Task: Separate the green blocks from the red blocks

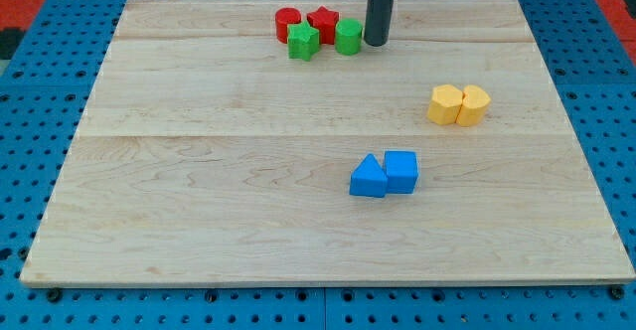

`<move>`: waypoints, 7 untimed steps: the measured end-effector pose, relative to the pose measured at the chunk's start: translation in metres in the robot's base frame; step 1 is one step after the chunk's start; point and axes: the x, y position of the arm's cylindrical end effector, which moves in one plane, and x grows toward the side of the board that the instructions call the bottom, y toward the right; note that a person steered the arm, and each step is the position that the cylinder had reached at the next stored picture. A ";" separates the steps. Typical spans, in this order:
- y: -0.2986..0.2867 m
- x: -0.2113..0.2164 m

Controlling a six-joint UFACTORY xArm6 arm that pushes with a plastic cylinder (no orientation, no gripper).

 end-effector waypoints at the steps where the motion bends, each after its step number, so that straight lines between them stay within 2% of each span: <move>1: -0.032 -0.006; 2: -0.011 -0.054; 3: -0.031 -0.067; 5: -0.049 -0.073; 6: -0.038 -0.080; 7: 0.007 -0.084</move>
